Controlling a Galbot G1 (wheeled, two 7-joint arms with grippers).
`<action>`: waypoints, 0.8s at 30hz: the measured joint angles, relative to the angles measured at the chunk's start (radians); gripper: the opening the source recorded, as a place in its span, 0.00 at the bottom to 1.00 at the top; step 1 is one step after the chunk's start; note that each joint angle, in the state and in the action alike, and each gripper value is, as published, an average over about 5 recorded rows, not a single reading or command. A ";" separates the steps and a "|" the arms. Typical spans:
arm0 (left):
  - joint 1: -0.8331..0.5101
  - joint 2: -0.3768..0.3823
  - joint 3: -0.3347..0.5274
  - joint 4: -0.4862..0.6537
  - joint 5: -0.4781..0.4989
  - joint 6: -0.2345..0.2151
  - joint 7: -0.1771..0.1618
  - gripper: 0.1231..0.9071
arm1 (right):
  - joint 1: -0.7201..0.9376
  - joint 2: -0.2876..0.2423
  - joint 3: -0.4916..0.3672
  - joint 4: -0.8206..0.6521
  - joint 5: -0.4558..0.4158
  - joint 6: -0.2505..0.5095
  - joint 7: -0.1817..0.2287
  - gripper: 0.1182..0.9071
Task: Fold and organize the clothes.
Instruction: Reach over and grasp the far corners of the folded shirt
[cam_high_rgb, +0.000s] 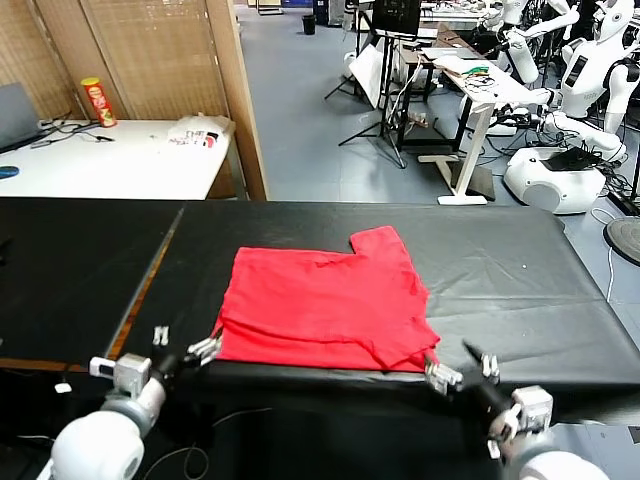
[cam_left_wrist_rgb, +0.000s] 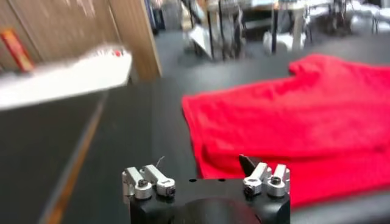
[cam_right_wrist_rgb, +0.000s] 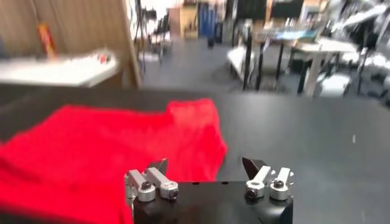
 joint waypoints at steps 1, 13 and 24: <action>-0.038 0.000 0.012 0.020 -0.024 0.003 -0.004 0.86 | 0.048 0.004 -0.018 -0.041 -0.005 0.002 0.002 0.86; -0.488 -0.026 0.204 0.412 -0.184 0.050 -0.031 0.86 | 0.533 0.101 -0.240 -0.551 -0.051 -0.009 0.015 0.86; -0.690 -0.120 0.291 0.715 -0.169 0.086 -0.023 0.86 | 0.747 0.201 -0.282 -0.877 -0.056 -0.068 0.000 0.86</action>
